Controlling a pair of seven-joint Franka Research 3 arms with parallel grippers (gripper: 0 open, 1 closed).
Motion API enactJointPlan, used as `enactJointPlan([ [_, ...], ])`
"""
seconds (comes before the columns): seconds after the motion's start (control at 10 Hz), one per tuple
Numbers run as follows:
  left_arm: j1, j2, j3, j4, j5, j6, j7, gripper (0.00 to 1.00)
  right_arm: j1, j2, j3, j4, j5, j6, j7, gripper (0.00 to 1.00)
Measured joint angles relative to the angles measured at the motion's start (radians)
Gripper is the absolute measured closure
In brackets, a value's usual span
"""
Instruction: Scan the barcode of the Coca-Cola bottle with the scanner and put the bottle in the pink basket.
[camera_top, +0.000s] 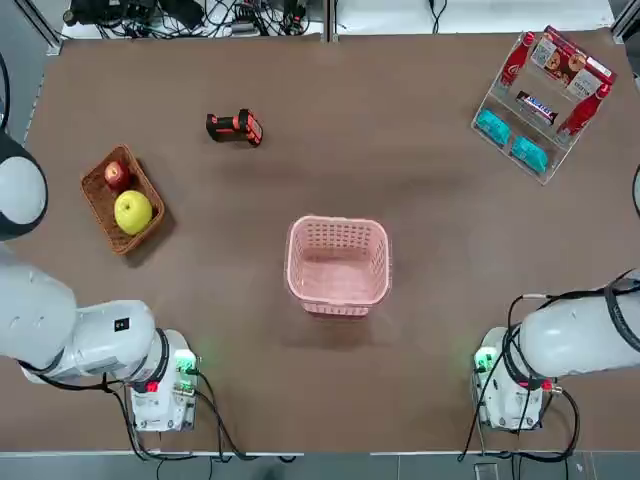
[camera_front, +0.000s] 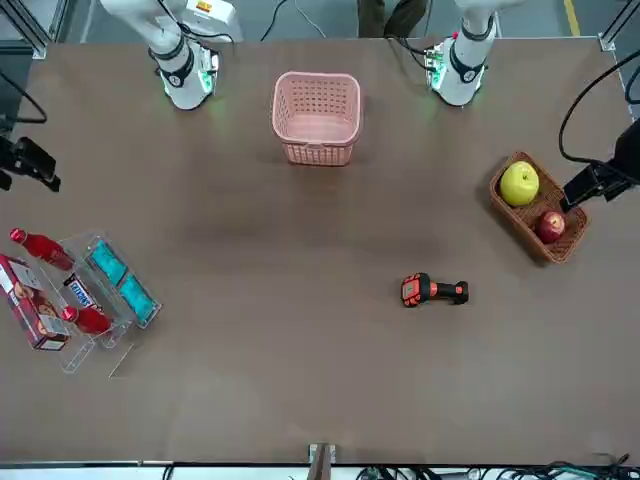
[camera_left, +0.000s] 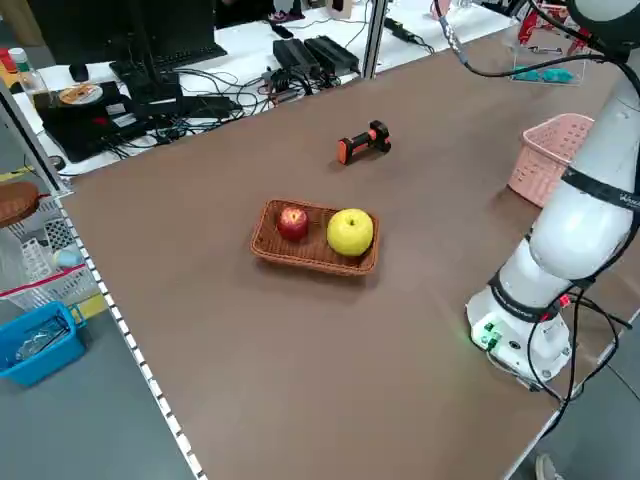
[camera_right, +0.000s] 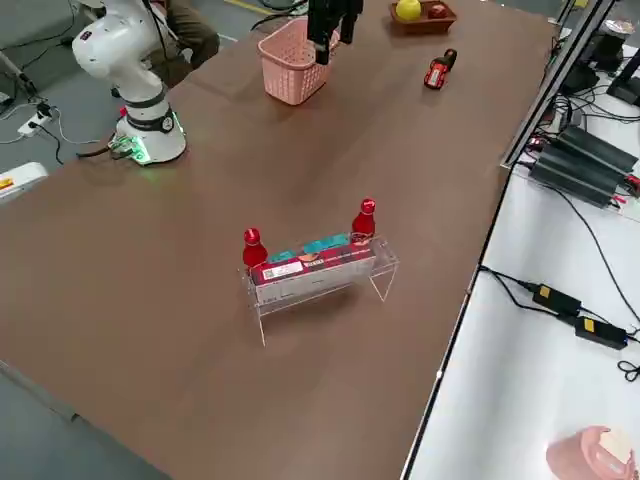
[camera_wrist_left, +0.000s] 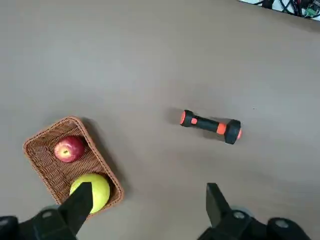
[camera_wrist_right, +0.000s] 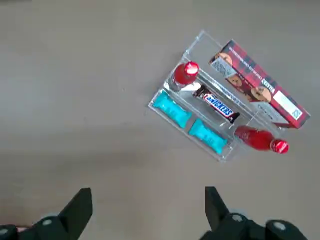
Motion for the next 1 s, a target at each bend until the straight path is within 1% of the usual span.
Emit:
enactJointPlan([
  [0.2, -0.004, 0.004, -0.003, -0.018, -0.020, 0.000, -0.144, 0.00, -0.023, 0.032, -0.001, -0.045, 0.000, 0.091, -0.052, 0.00],
  [0.4, -0.012, 0.015, -0.003, -0.038, -0.066, 0.003, -0.352, 0.00, -0.044, 0.095, -0.001, -0.056, 0.000, 0.170, -0.111, 0.00],
  [0.6, -0.031, 0.069, -0.005, -0.044, -0.089, 0.028, -0.574, 0.00, -0.060, 0.156, -0.001, -0.056, 0.021, 0.224, -0.130, 0.00],
  [0.8, -0.038, 0.135, -0.006, -0.045, -0.099, 0.073, -0.775, 0.00, -0.077, 0.225, -0.002, -0.057, 0.044, 0.320, -0.181, 0.01],
  [0.9, -0.042, 0.160, -0.006, -0.045, -0.100, 0.096, -0.852, 0.00, -0.085, 0.258, -0.001, -0.057, 0.051, 0.357, -0.198, 0.01],
  [1.0, -0.051, 0.180, -0.007, -0.045, -0.101, 0.117, -0.911, 0.00, -0.096, 0.285, -0.001, -0.057, 0.057, 0.371, -0.210, 0.01],
])
